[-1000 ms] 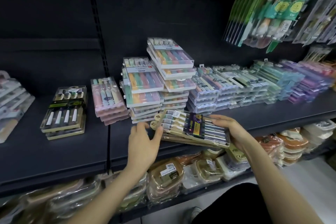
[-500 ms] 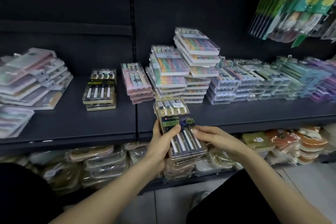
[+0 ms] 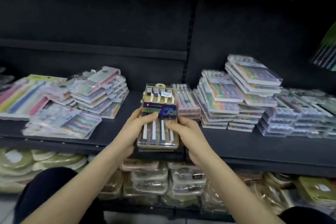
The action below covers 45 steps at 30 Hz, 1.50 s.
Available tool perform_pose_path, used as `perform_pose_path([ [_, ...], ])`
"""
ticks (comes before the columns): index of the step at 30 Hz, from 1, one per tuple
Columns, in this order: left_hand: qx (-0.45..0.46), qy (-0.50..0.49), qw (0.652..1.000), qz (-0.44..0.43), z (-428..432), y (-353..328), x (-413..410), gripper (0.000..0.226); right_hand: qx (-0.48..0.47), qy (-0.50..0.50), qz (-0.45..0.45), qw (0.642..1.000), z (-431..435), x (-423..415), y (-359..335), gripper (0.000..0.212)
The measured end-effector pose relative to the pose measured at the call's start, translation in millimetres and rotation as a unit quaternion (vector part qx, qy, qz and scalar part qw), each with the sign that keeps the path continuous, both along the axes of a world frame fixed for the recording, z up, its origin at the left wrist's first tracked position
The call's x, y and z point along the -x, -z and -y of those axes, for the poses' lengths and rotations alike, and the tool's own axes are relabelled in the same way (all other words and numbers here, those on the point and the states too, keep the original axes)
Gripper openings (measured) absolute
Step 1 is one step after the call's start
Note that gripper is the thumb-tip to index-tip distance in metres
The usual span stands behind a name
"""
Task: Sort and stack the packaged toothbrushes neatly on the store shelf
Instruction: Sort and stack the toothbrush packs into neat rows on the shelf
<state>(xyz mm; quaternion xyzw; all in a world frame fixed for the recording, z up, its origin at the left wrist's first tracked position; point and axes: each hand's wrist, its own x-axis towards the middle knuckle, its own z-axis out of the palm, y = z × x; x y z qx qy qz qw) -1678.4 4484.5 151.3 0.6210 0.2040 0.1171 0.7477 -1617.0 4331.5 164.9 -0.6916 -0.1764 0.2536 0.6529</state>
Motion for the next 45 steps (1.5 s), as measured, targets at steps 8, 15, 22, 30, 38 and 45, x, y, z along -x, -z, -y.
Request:
perform_pose_path([
  [8,-0.041,-0.006,0.996,-0.074,-72,-9,-85,0.072,0.017,0.092,0.009,0.996,-94,-70,-14,0.01],
  [15,-0.171,0.02,0.976,-0.136,-100,-1,-120,0.056,0.143,0.09,0.063,0.984,-116,-102,0,0.018],
  [22,-0.455,-0.123,0.876,-0.101,-135,9,-99,0.046,0.315,0.087,0.34,0.882,-119,-97,-15,0.042],
  [30,-0.608,-0.181,0.713,-0.3,-268,0,-54,0.077,0.159,0.051,0.412,0.896,-187,-76,-30,0.038],
  [38,-0.591,-0.079,0.8,-0.058,-277,-32,-23,0.074,0.112,0.055,0.384,0.915,-222,-73,-26,0.041],
  [45,-0.569,0.131,0.808,0.077,-241,-66,26,0.063,0.247,-0.198,0.483,0.817,-179,-63,-54,0.075],
])
